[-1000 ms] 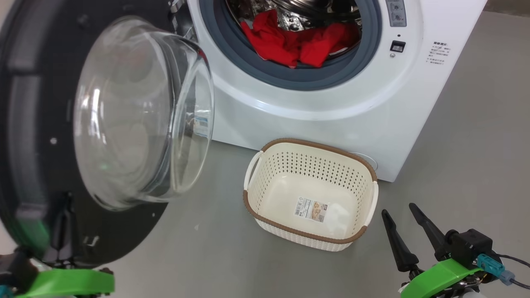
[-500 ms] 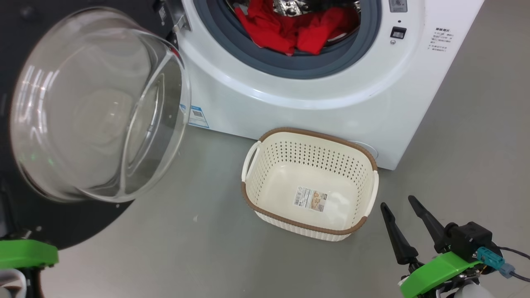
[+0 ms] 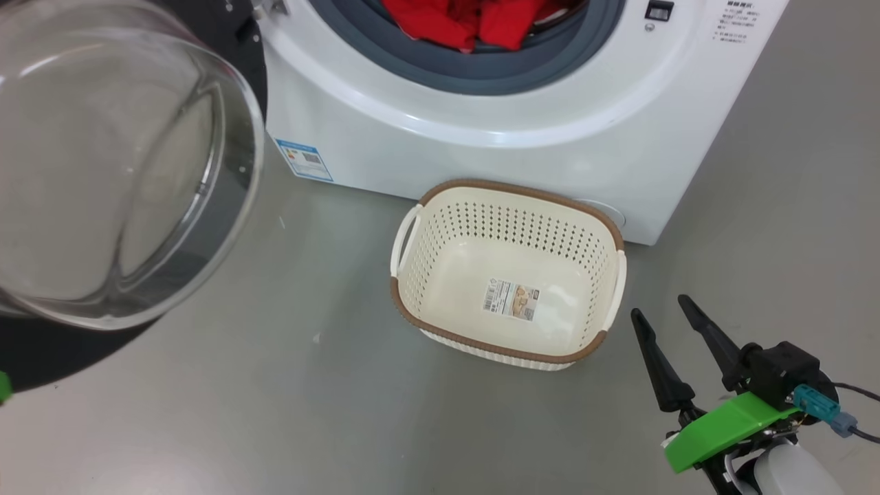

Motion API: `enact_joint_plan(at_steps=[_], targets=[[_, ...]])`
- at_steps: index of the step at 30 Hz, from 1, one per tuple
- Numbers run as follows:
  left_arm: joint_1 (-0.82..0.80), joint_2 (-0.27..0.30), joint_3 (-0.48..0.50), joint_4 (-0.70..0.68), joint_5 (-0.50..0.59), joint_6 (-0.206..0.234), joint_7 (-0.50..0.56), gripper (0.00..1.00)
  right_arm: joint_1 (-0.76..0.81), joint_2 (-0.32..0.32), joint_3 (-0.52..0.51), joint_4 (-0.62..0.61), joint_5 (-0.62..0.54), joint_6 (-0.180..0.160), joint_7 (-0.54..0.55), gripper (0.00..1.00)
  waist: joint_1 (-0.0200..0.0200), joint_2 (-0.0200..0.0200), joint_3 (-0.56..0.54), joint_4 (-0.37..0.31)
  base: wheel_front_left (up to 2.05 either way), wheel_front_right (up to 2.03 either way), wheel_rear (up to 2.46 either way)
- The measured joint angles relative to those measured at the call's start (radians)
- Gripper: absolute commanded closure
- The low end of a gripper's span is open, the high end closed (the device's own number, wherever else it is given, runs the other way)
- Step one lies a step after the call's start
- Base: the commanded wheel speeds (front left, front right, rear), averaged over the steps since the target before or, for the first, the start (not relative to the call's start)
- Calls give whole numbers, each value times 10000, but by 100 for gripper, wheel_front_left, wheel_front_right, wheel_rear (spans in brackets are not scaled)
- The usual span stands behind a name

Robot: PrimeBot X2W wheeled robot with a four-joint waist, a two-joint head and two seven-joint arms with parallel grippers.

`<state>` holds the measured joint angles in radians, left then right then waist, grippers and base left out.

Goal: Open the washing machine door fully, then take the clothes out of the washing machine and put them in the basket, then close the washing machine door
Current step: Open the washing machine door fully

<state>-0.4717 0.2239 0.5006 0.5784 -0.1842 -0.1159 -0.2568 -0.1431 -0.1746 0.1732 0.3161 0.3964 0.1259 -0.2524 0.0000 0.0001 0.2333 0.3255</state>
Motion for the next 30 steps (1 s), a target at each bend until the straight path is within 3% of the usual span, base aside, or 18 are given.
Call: enact_joint_plan(at_steps=[7, 17, 30], targets=[[-538, 341, 430, 740, 134, -77, 0, 100, -102, -36, 33, 6, -6, 0, 0, 0, 0, 0, 215, -138, 0, 0, 0], [-849, 395, 775, 1179, 435, -92, 0, 100, -254, -38, 40, 36, -8, 0, 0, 0, 0, 0, 180, -213, 0, 0, 0], [-547, 286, 443, 848, 274, -94, 0, 100, -240, 48, 35, 107, -6, 0, 0, 0, 0, 0, -337, -183, 0, 0, 0]])
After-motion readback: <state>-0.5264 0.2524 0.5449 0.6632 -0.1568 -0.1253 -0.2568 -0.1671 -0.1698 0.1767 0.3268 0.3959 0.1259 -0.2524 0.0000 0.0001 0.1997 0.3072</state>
